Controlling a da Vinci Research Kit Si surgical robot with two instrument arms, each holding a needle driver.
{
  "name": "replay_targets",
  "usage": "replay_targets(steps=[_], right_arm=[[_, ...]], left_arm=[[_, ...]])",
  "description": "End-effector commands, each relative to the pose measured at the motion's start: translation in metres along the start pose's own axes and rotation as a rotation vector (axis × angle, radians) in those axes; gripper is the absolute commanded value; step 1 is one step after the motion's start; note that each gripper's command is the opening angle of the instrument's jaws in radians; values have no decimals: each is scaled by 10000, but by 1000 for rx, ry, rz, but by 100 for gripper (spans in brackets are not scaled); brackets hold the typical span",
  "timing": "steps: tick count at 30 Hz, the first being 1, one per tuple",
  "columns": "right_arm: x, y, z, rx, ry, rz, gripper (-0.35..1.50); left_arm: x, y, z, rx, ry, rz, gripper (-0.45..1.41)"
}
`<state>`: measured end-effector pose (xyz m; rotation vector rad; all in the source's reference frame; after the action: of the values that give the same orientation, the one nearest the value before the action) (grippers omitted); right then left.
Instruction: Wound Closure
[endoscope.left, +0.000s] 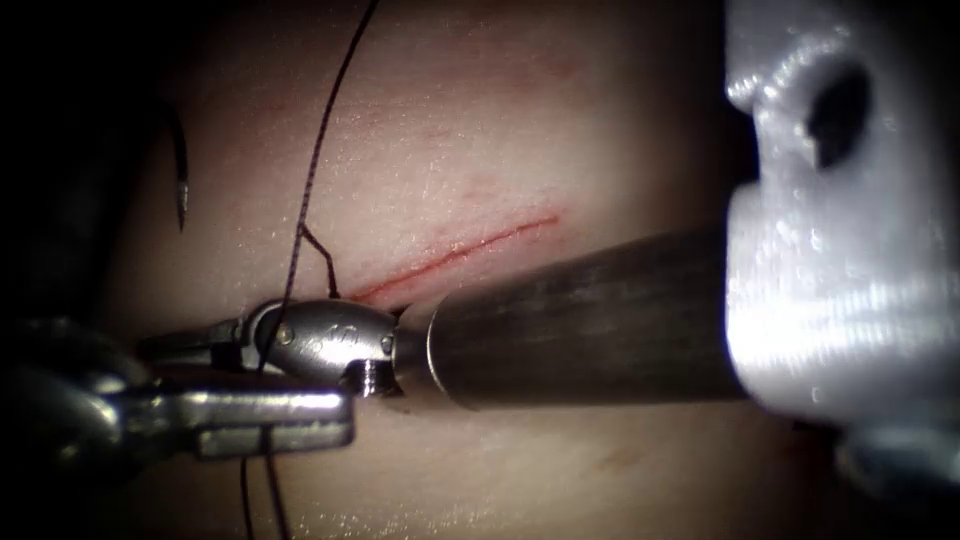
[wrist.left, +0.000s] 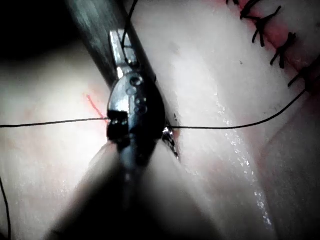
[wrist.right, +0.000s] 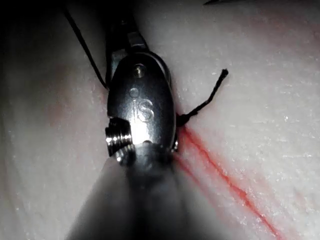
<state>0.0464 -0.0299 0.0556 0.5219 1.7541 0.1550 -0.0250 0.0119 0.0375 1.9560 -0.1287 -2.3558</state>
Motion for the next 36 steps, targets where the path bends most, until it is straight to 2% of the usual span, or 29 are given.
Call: replay_targets(steps=[1,2,8,16,36], right_arm=[[-13,-18,10,28,8,20,-35],[-15,-26,10,70,19,40,-35],[-6,-40,6,153,56,86,-35],[16,-52,-12,237,107,129,-35],[47,-61,-55,296,165,164,-35]], left_arm=[[-5,3,7,-1,2,2,-45],[-7,-1,7,-2,6,12,-45],[-25,-7,4,-18,13,23,-45],[-71,-15,-3,-16,-58,26,-45],[-120,-11,4,-54,-100,-22,-45]])
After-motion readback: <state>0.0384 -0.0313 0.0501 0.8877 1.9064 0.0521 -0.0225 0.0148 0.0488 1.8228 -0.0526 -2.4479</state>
